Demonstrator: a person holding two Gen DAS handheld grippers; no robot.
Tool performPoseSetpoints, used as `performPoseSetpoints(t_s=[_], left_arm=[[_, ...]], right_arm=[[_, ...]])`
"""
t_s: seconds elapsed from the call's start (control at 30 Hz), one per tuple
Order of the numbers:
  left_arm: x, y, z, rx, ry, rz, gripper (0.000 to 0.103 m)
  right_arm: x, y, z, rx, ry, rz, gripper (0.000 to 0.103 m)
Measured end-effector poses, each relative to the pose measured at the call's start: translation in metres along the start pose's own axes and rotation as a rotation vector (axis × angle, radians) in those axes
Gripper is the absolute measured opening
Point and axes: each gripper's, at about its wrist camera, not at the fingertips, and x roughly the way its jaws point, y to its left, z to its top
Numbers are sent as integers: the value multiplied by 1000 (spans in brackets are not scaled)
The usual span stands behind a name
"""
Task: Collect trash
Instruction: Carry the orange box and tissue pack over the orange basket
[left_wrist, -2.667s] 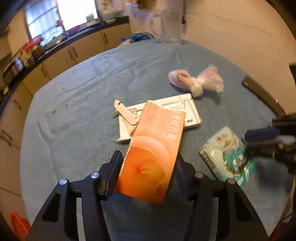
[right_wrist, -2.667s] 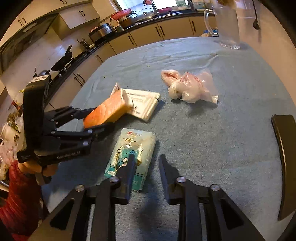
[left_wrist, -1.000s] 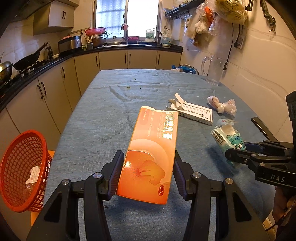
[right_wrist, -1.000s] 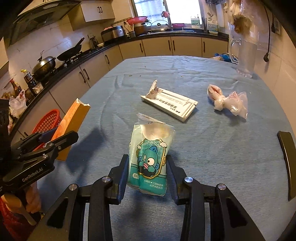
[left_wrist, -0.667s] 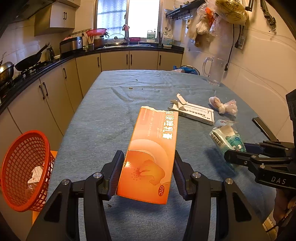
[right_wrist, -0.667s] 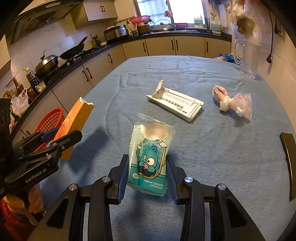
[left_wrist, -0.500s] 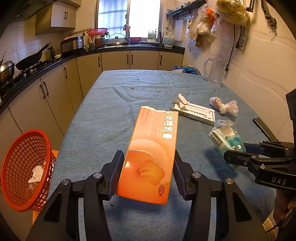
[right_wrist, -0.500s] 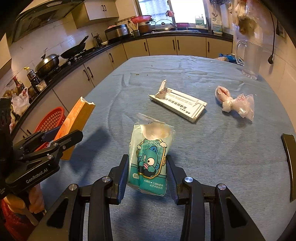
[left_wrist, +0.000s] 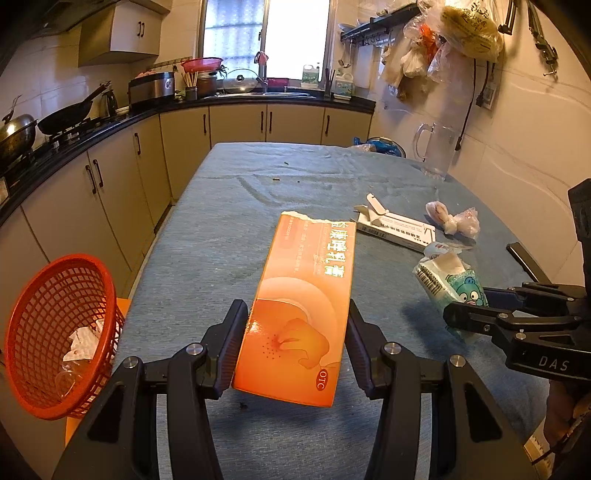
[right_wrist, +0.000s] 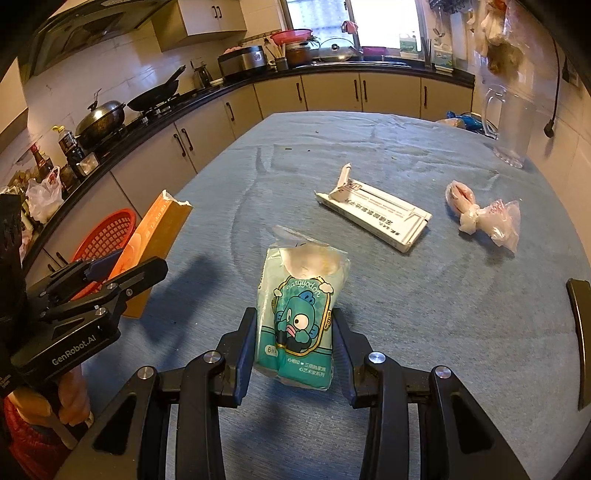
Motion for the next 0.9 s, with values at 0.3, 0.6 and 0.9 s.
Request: performPoseSetpoints(t_s=[0.3,0.6,0.9], left_arm=[[-12,15,0,-27,-24,9,50],[-36,48,1,-84,-75,35,50],[-82,133,-8,-219,-155,150,50]], right_arm=[[2,14,7,-27,3,7,41],[7,40,22,-68,1,30,41],[21,103,47,-138,13,140,41]])
